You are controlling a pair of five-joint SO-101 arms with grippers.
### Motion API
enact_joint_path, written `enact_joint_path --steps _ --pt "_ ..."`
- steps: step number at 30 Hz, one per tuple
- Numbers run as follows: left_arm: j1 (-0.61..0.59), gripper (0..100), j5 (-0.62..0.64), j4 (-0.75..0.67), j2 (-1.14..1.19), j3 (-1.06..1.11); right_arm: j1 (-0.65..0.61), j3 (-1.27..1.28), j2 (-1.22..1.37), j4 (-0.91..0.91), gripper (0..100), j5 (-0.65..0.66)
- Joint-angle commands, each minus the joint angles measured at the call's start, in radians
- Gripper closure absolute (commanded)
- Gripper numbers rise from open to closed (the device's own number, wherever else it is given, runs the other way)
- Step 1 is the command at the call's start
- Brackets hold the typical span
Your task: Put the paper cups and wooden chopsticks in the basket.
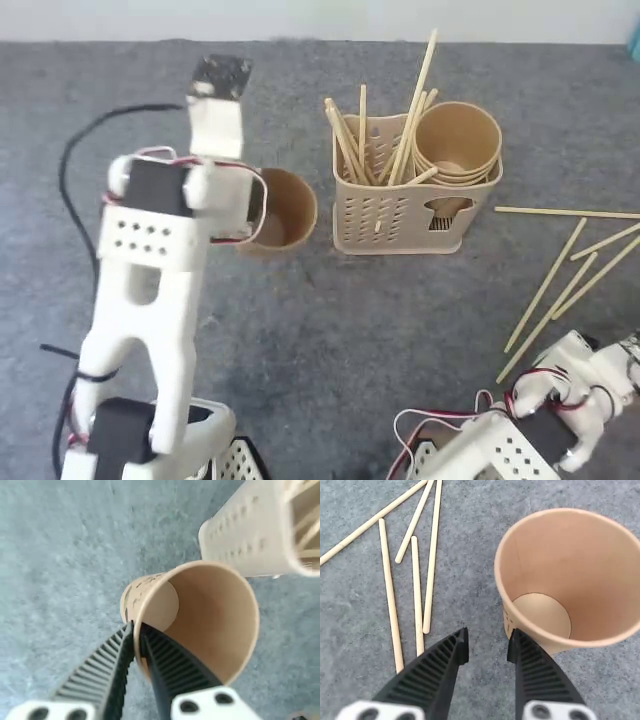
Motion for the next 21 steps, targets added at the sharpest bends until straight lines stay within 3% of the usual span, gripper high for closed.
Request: enact_joint_path --steps 1,6,10,16,21 --pt "-0.002 99 -0.003 0.068 -0.011 -0.291 -0.007 -0.02 -0.021 0.002 86.2 0.014" --pt "0.054 99 0.014 0.066 -0.008 -0.506 -0.008 -0.018 -0.021 0.002 86.2 0.014" --pt "0.169 99 0.153 0.06 -0.008 -0.63 -0.059 -0.002 -0.021 -0.007 86.2 0.014" --pt "0.368 99 0.244 -0.098 -0.002 -0.677 -0.07 0.006 -0.021 -0.016 86.2 0.014" --pt "0.454 99 0.281 -0.224 0.028 -0.647 -0.07 0.006 -0.021 -0.012 86.2 0.014"
